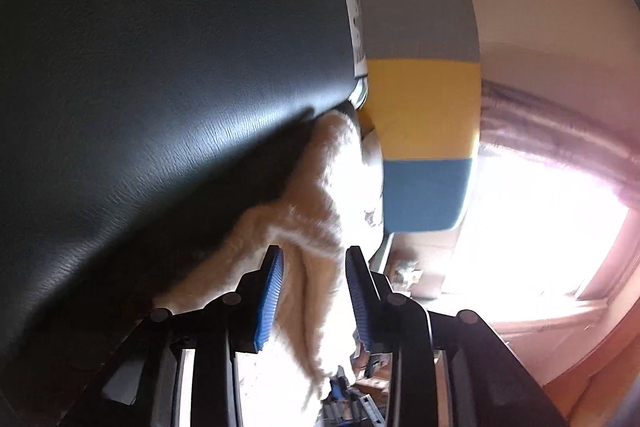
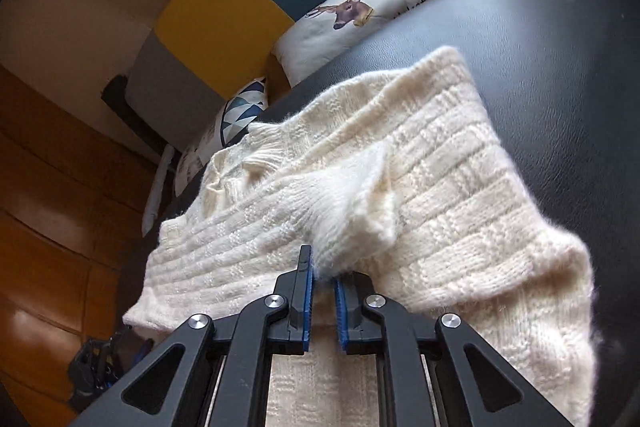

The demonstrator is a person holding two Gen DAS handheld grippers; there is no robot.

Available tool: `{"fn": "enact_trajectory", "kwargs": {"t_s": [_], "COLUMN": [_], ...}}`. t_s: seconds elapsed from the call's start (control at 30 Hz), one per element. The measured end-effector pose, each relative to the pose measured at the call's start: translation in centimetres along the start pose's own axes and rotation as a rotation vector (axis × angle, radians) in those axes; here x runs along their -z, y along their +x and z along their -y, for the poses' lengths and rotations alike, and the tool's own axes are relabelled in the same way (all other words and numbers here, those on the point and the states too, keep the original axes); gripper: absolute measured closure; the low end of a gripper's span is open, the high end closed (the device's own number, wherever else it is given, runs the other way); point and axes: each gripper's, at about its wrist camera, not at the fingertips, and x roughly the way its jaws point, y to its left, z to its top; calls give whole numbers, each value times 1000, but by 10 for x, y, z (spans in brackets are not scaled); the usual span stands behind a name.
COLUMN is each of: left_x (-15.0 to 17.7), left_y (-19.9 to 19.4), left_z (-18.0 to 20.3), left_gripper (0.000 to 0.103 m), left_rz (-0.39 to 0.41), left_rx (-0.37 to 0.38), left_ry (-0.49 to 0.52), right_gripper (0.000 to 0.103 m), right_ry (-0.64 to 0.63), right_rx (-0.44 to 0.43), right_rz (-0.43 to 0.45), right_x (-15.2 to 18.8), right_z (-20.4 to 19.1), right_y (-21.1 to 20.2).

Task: Fold clothes

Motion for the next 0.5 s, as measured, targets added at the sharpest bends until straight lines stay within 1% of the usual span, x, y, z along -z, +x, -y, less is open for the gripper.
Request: {"fn": "enact_trajectory", "kwargs": {"t_s": [0.03, 0.1, 0.17, 0.23, 0.33, 0.47, 0.5], "left_x": [-1, -2, -3, -3, -11, -11, -13], "left_y": [-4, -7, -4, 2, 6, 23, 24], "left_z": [-2, -4, -5, -6, -11, -7, -5], "left_gripper": [72, 72, 72, 72, 72, 72, 72], "left_rz": [7, 13, -3, -30, -60, -68, -60], "left_rx": [8, 15, 19, 40, 37, 9, -2], "left_ry": [-8, -16, -33, -71, -97, -116, -115], "right_gripper": [90, 80, 55, 51, 51, 49, 49], "right_ry": [24, 75, 136, 174, 192, 226, 235], "right_rx": [-26, -59, -119, -159, -183, -206, -209], "right_rz": [0, 13, 27, 37, 49, 54, 58], "right_x": [0, 0, -1, -1, -2, -4, -4], "right_z": [4, 10, 16, 20, 20, 20, 21], "right_y": [0, -2, -5, -6, -7, -5, -5]}}
